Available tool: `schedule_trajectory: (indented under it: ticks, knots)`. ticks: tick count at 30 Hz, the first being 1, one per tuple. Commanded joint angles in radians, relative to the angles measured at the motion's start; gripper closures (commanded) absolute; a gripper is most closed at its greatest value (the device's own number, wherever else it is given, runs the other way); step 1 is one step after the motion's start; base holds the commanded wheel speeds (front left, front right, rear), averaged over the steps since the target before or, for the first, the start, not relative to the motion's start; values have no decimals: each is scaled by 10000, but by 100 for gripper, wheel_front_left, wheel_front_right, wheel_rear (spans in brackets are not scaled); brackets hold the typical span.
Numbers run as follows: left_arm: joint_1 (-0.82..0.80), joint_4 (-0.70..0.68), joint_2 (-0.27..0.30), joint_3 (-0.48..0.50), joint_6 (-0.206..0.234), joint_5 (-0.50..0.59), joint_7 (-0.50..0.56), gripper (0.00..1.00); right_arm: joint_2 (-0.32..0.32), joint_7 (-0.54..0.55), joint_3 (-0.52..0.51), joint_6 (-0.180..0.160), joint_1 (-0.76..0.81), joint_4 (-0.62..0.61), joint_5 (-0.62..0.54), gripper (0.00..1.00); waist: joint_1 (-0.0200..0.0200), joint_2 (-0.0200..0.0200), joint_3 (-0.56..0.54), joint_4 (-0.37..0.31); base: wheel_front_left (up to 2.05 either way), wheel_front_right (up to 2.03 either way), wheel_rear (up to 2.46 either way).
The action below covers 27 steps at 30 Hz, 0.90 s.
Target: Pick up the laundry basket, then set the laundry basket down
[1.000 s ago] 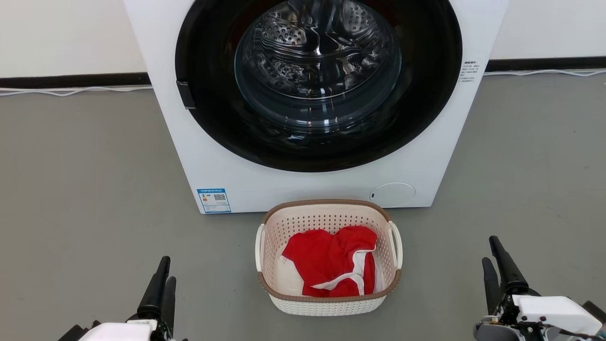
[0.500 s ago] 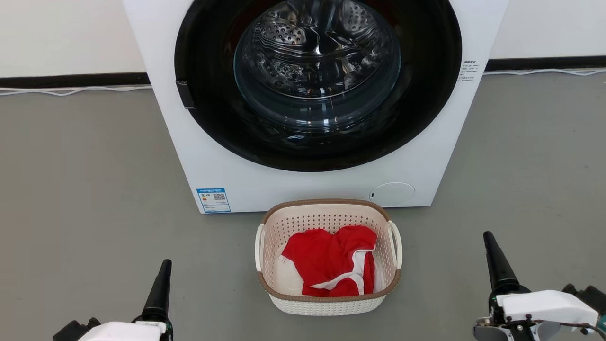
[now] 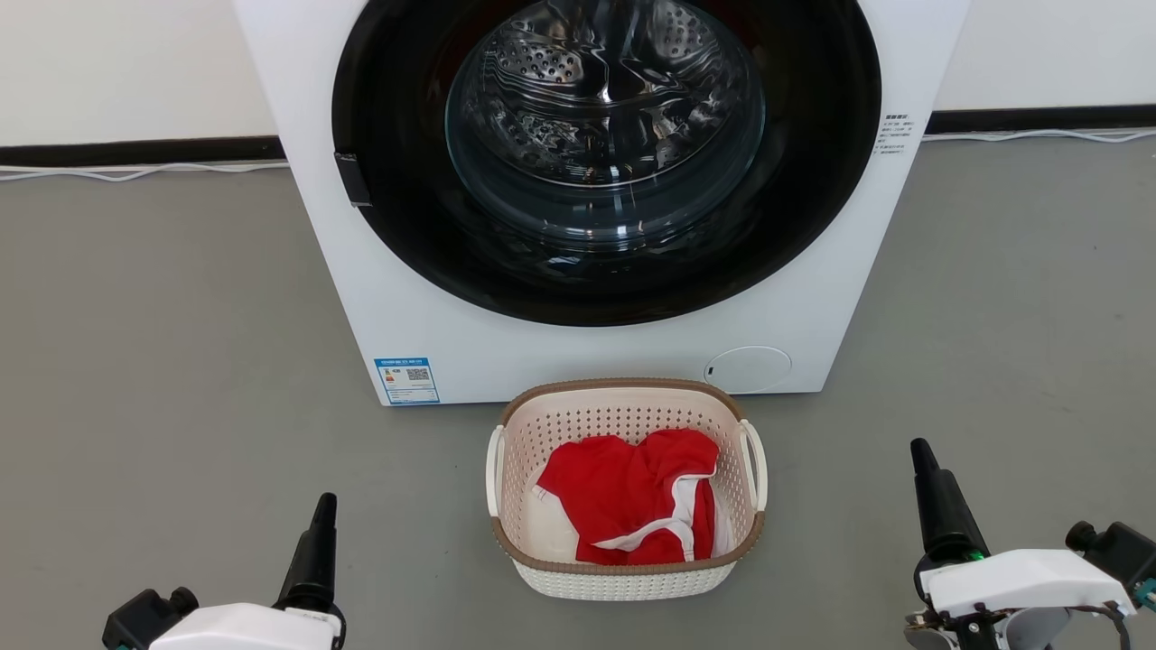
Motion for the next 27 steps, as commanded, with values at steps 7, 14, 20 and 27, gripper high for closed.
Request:
schedule_trajectory:
  ticks: [7,14,20,27]
  knots:
    - [-355,-506,95,-23,275,1619,-334,0,-119,-355,122,36,-384,-270,-1430,0,-1,0,17,3,0,0,0]
    - [-325,-709,103,-123,451,2613,-511,0,-126,-532,118,39,-411,-213,-2282,0,-1,0,23,5,0,0,0]
    - [-291,-784,111,-190,541,3461,-687,0,-132,-708,145,43,-439,-138,-3115,0,-1,0,11,-12,0,0,0]
    - [-287,-788,121,-242,604,4352,-892,0,-140,-913,205,47,-442,-87,-4021,0,-1,0,26,-38,0,0,0]
